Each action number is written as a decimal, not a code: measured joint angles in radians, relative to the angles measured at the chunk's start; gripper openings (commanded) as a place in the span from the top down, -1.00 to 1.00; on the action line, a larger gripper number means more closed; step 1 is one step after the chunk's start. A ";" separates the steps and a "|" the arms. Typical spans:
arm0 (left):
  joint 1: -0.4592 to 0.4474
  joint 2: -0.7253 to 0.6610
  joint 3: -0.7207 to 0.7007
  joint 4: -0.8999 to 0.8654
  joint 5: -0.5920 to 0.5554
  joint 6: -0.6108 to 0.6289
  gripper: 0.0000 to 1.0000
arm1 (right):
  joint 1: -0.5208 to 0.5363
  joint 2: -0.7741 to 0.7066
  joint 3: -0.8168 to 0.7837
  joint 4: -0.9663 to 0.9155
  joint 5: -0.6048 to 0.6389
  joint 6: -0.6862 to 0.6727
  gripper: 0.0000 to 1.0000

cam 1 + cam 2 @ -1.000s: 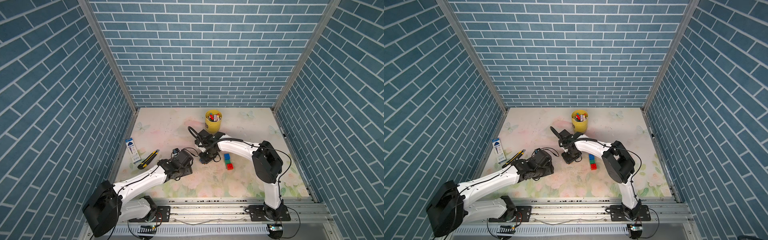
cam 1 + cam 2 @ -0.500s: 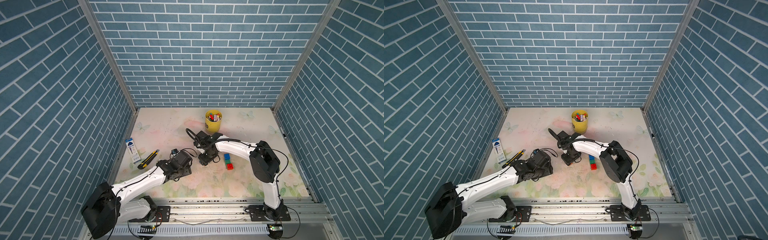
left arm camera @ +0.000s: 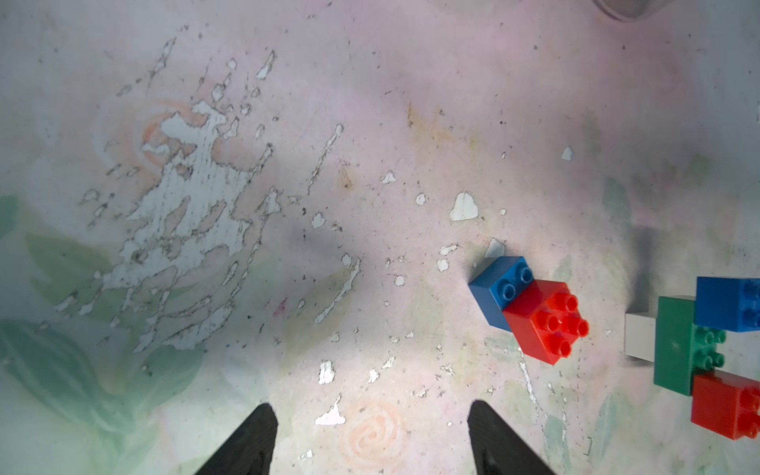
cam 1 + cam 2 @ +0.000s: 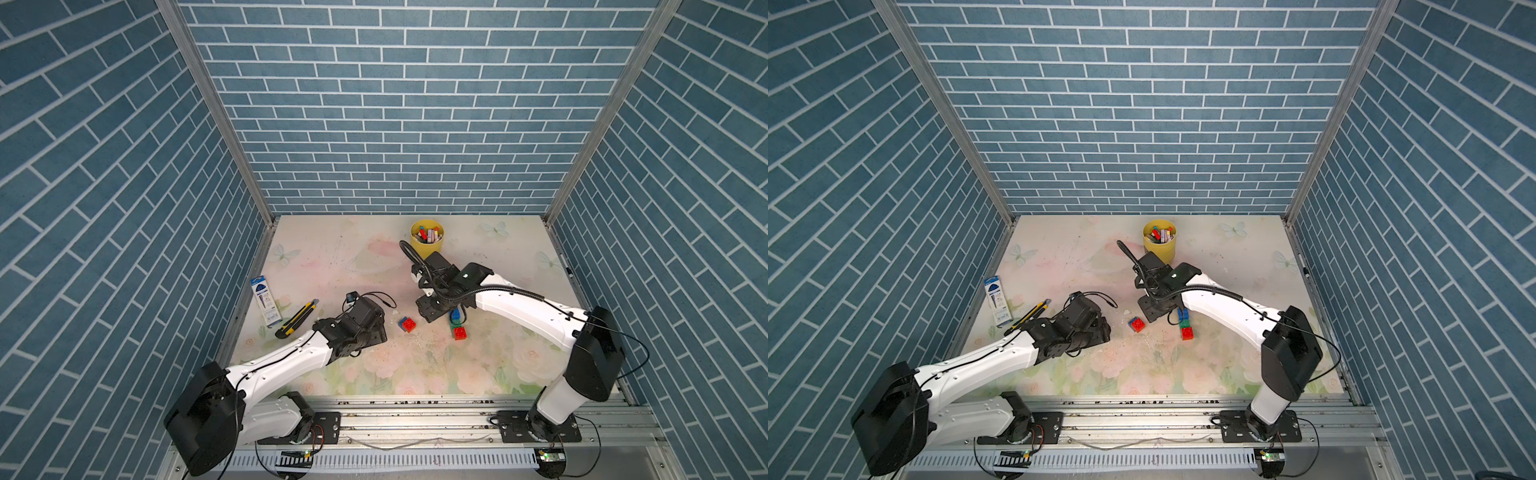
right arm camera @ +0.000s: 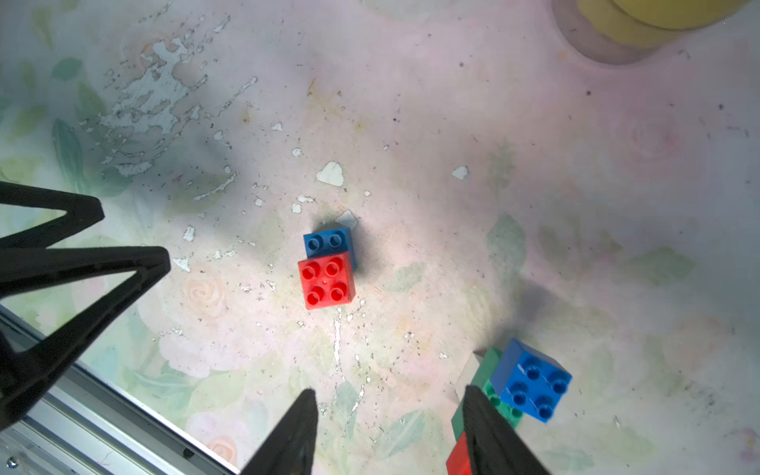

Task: Assemble the letter y with lego
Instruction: Pick up the lego brick from the center of the board.

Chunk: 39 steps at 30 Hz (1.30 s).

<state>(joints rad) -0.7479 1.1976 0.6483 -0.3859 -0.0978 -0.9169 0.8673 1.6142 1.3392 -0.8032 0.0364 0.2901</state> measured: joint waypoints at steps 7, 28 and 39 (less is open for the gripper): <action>0.044 0.001 -0.026 0.110 0.061 0.054 -0.36 | -0.114 -0.149 -0.180 0.036 -0.005 0.099 -0.13; 0.097 0.211 -0.248 0.789 0.375 0.044 -0.29 | -0.210 -0.068 -0.314 0.142 -0.081 0.211 -0.02; 0.097 0.253 -0.248 0.834 0.412 0.052 -0.30 | -0.213 0.011 -0.313 0.172 -0.103 0.209 0.28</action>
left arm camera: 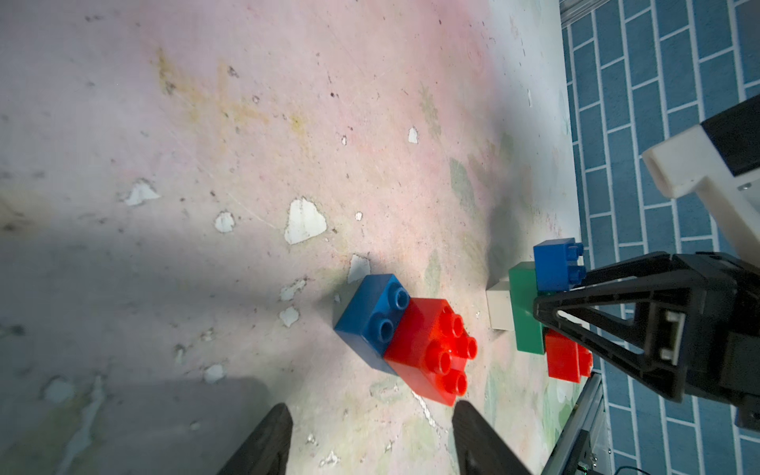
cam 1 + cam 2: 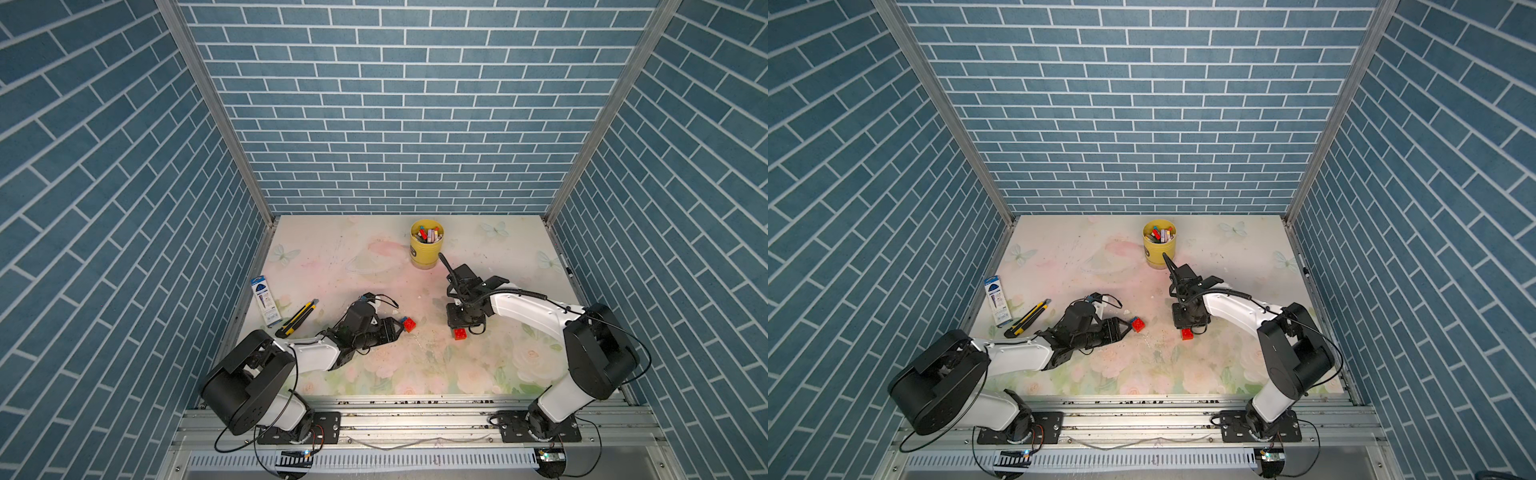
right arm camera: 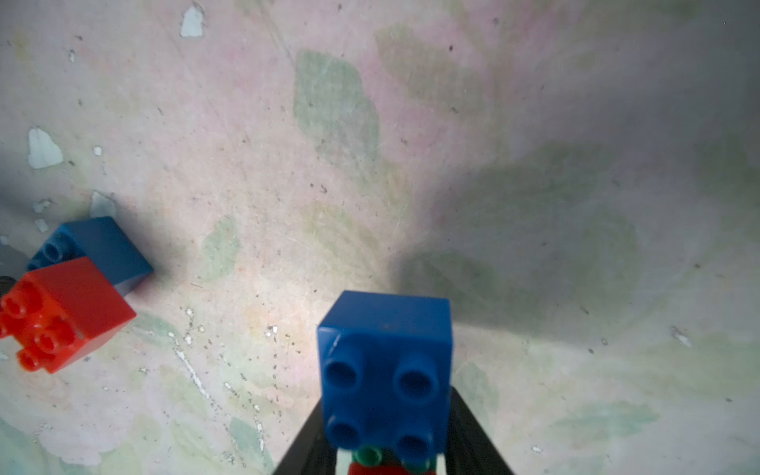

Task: Assemble the letter y with lego
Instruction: Pick up the lego brick from the center of the board.

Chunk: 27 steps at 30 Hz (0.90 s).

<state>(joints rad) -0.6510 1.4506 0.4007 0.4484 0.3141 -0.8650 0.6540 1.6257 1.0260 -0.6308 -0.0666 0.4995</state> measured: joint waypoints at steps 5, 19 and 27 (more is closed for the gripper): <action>-0.002 0.024 0.005 0.019 0.008 0.001 -0.25 | -0.001 0.008 0.005 0.008 -0.003 -0.002 0.40; -0.001 0.039 0.008 0.074 0.011 0.000 -0.29 | -0.001 0.011 0.005 0.023 -0.027 -0.002 0.49; -0.001 0.070 0.009 0.096 -0.001 -0.002 -0.26 | -0.001 0.013 0.005 0.034 -0.045 -0.002 0.52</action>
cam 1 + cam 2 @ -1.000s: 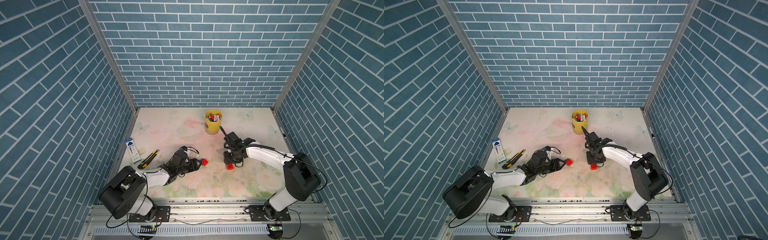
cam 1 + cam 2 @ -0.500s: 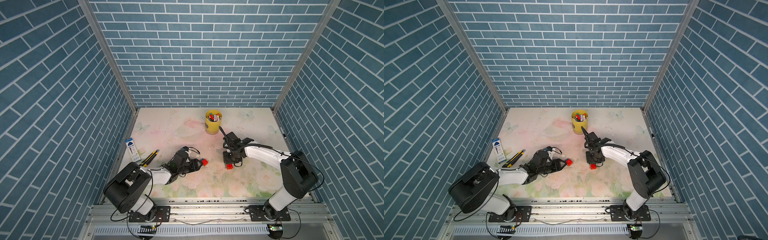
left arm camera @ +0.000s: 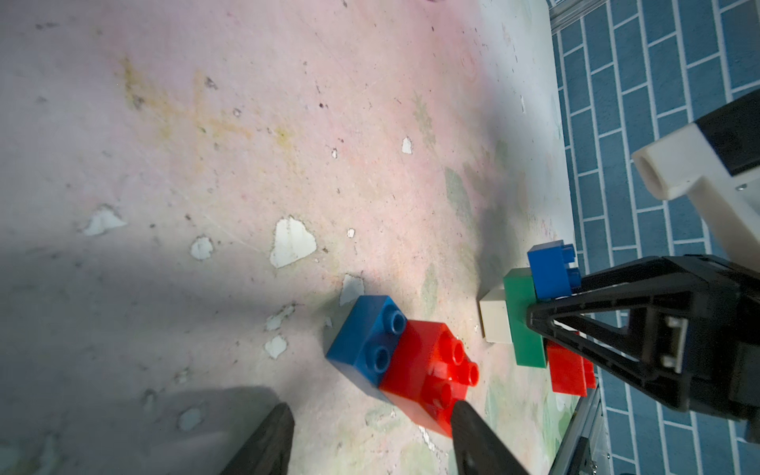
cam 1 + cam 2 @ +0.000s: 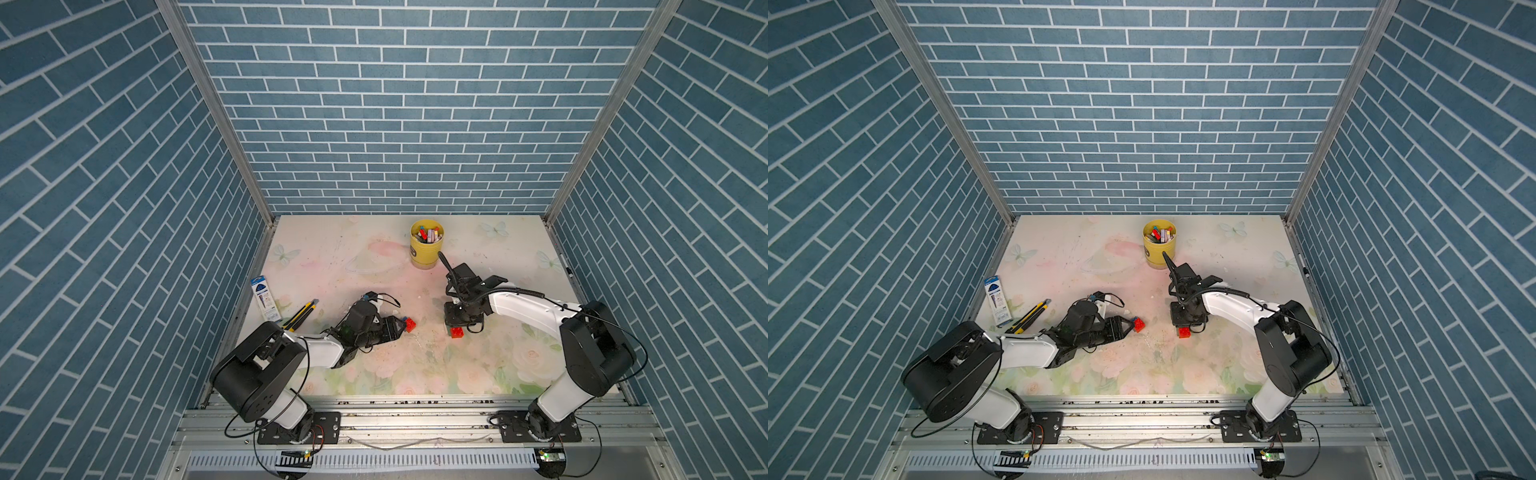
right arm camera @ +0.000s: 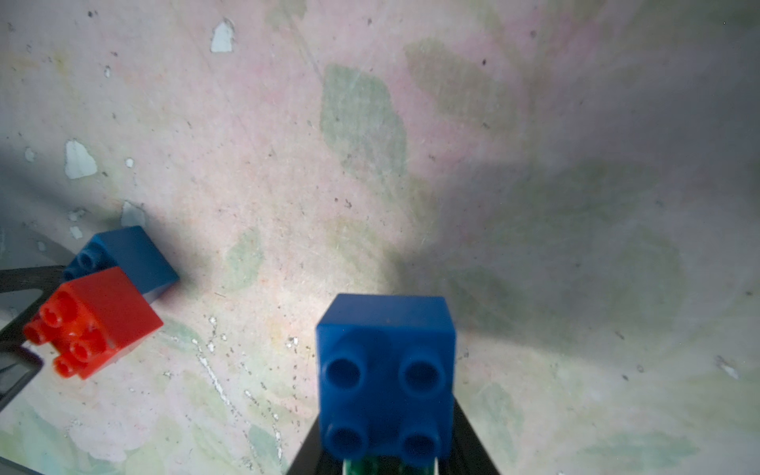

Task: Assemble the letter y with lego
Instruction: Pick up the lego brick from the center of the board.

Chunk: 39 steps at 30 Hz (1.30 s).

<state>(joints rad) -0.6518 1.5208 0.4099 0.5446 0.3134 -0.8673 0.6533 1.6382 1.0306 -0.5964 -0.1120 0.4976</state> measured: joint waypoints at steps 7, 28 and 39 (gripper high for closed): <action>0.005 0.018 0.001 0.030 -0.003 -0.010 -0.19 | 0.000 0.001 0.000 0.005 -0.013 0.000 0.60; 0.018 -0.036 -0.022 0.040 -0.003 -0.003 -0.26 | 0.017 0.015 0.018 -0.006 -0.018 -0.027 0.64; 0.034 0.018 -0.021 0.068 0.008 0.001 -0.23 | 0.024 0.016 0.018 -0.006 -0.020 -0.027 0.64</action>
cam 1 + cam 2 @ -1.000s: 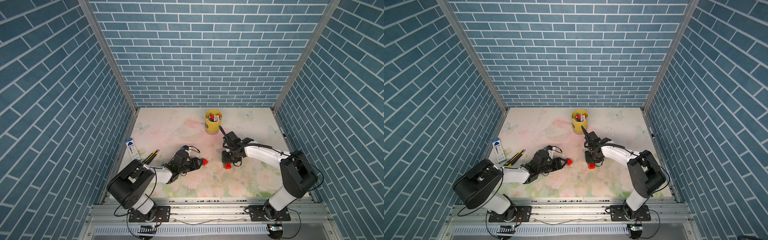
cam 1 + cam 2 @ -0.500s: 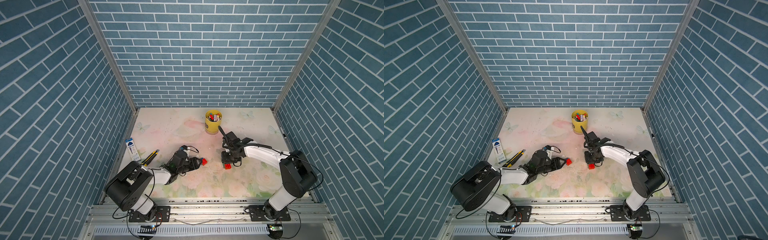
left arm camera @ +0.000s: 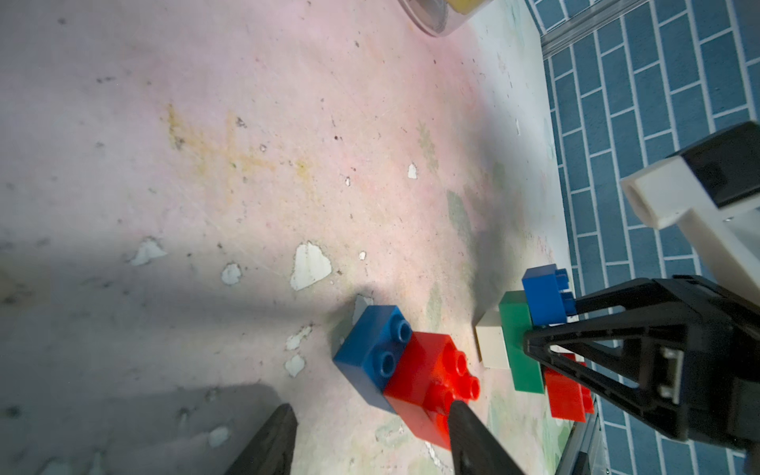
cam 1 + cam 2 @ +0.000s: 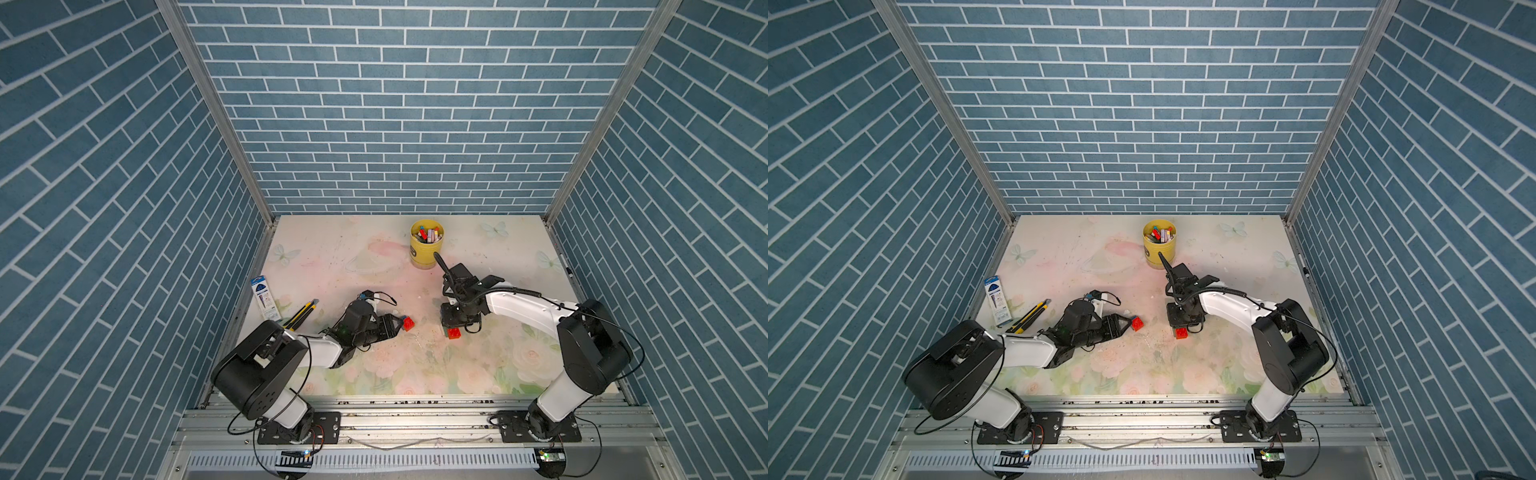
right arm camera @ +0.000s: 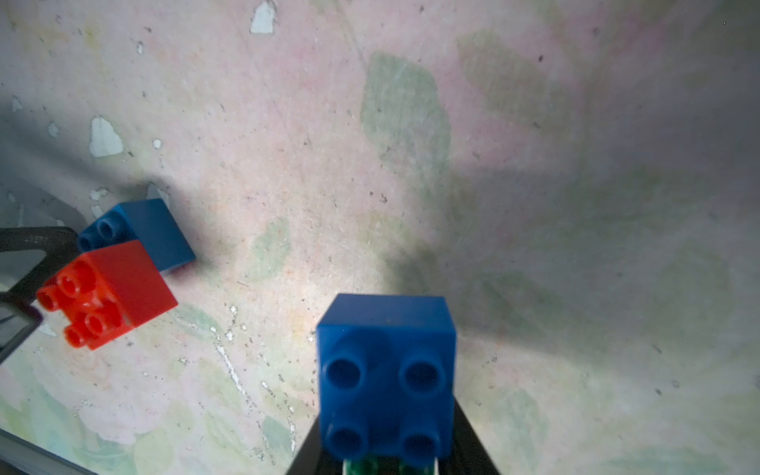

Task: Assemble the letter y with lego
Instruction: Pick up the lego brick from the center of the board.

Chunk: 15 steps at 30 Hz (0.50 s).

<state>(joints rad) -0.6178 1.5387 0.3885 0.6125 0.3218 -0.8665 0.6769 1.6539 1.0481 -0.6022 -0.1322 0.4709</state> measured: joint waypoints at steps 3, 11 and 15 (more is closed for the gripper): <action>0.001 0.020 0.004 0.027 0.008 0.000 -0.22 | 0.000 0.000 0.000 0.000 0.000 0.000 0.64; 0.014 0.035 -0.002 0.058 0.016 -0.011 -0.14 | 0.001 0.001 0.000 0.001 0.000 0.000 0.64; 0.018 0.047 -0.011 0.090 0.017 -0.016 -0.13 | 0.002 0.001 0.000 0.001 0.000 -0.001 0.65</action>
<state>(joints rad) -0.6003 1.5856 0.3779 0.7025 0.3386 -0.8825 0.6785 1.6550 1.0481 -0.6010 -0.1326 0.4702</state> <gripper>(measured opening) 0.567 0.335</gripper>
